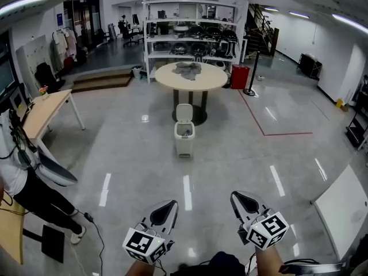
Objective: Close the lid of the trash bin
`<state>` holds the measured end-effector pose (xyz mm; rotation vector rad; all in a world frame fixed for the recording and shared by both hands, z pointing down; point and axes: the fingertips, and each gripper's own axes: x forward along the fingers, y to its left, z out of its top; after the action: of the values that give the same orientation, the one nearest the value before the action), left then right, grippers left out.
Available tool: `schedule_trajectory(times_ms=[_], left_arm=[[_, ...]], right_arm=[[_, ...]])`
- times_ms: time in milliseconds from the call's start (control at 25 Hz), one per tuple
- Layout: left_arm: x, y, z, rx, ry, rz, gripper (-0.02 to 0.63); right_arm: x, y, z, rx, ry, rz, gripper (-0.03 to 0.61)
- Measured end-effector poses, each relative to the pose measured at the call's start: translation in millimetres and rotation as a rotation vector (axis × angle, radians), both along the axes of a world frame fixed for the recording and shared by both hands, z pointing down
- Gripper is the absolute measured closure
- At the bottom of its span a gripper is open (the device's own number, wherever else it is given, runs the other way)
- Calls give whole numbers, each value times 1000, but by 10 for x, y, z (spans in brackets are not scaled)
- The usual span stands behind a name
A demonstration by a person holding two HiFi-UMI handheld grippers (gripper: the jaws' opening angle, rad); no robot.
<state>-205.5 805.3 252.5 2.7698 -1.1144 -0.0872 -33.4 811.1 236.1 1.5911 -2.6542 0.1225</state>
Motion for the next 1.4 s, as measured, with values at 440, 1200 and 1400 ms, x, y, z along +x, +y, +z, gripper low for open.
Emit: schedule_trajectory(times_ms=[440, 1200, 1400], left_arm=[[187, -975, 60, 3, -16, -18, 615], [1172, -3544, -108, 18, -88, -86, 615], [1167, -4215, -31, 11, -80, -60, 615]], right_arm=[[283, -1016, 103, 15, -35, 0, 569], [1128, -3674, 123, 5, -66, -144, 569], [1119, -4312, 216, -11, -56, -120, 569]])
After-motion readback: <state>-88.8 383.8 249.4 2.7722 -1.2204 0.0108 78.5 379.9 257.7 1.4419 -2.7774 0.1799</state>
